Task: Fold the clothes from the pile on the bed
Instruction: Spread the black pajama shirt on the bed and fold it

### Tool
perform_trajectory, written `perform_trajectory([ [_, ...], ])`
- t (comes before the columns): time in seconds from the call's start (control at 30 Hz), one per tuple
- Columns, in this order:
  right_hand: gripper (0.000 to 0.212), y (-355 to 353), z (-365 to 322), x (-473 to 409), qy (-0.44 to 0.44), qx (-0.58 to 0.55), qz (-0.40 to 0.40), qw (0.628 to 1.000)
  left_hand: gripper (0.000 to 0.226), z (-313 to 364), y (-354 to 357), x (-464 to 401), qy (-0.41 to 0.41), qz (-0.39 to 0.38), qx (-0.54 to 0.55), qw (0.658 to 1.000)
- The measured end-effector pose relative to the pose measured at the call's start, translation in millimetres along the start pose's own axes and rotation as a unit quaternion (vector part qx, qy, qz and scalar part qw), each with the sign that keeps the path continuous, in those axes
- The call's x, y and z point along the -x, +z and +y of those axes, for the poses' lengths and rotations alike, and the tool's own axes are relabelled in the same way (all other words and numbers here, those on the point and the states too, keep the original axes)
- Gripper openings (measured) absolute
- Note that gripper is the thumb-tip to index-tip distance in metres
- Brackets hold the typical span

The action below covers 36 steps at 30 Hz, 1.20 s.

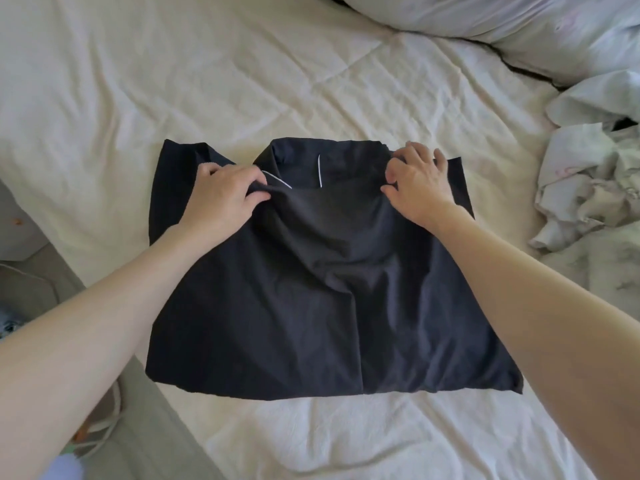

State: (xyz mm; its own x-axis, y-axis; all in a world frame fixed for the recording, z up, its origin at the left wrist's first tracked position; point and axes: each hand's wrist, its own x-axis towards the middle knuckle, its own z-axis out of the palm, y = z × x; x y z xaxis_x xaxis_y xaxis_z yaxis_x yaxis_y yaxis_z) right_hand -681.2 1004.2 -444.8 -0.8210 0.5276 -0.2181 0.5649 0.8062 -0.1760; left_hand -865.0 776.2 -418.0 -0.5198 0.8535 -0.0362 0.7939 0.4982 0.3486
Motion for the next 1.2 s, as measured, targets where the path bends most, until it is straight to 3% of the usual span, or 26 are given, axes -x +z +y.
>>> perform_trajectory([
  [0.1,0.011,-9,9,-7,0.045,-0.082,0.064,0.994,0.025,5,-8,-24,-0.096,0.022,0.118,0.988],
  [0.2,0.027,-13,9,-13,0.054,-0.124,0.049,0.99,0.046,13,-10,-46,-0.257,-0.078,0.155,0.951],
  [0.3,0.052,-10,-8,-19,-0.03,-0.078,0.014,0.996,0.038,18,-9,-48,-0.268,-0.214,0.104,0.934],
  [0.37,0.06,-8,-20,-25,-0.079,-0.003,-0.004,0.997,0.024,19,-7,-47,-0.253,-0.239,0.087,0.933],
  [0.43,0.058,-5,-28,-32,-0.076,0.05,-0.011,0.996,0.014,25,-9,-51,-0.207,-0.201,0.098,0.953],
  [0.53,0.038,-4,-33,-39,-0.029,0.043,0.007,0.999,0.01,39,-14,-65,-0.088,-0.083,0.142,0.982],
  [0.7,0.016,-13,-32,-39,0.048,-0.138,0.148,0.978,0.03,51,-10,-74,0.019,0.069,0.112,0.991],
  [0.77,0.018,-16,-31,-34,0.102,-0.189,0.163,0.963,0.045,42,-5,-65,0.001,0.084,0.071,0.994],
  [0.83,0.035,-11,-30,-17,0.119,-0.189,0.14,0.965,0.056,31,1,-40,-0.036,0.085,0.033,0.995],
  [0.9,0.046,-1,-32,17,0.112,-0.176,0.124,0.97,0.059,23,10,3,-0.08,0.079,0.007,0.994],
  [1.0,0.044,17,-31,89,0.132,-0.164,0.126,0.969,0.056,19,26,85,-0.154,0.046,0.005,0.987],
  [1.13,0.041,38,-12,177,0.283,-0.167,0.138,0.935,0.05,15,39,179,-0.265,0.049,0.002,0.963],
  [1.2,0.048,43,2,204,0.387,-0.184,0.11,0.897,0.049,9,42,210,-0.361,0.072,0.031,0.929],
])
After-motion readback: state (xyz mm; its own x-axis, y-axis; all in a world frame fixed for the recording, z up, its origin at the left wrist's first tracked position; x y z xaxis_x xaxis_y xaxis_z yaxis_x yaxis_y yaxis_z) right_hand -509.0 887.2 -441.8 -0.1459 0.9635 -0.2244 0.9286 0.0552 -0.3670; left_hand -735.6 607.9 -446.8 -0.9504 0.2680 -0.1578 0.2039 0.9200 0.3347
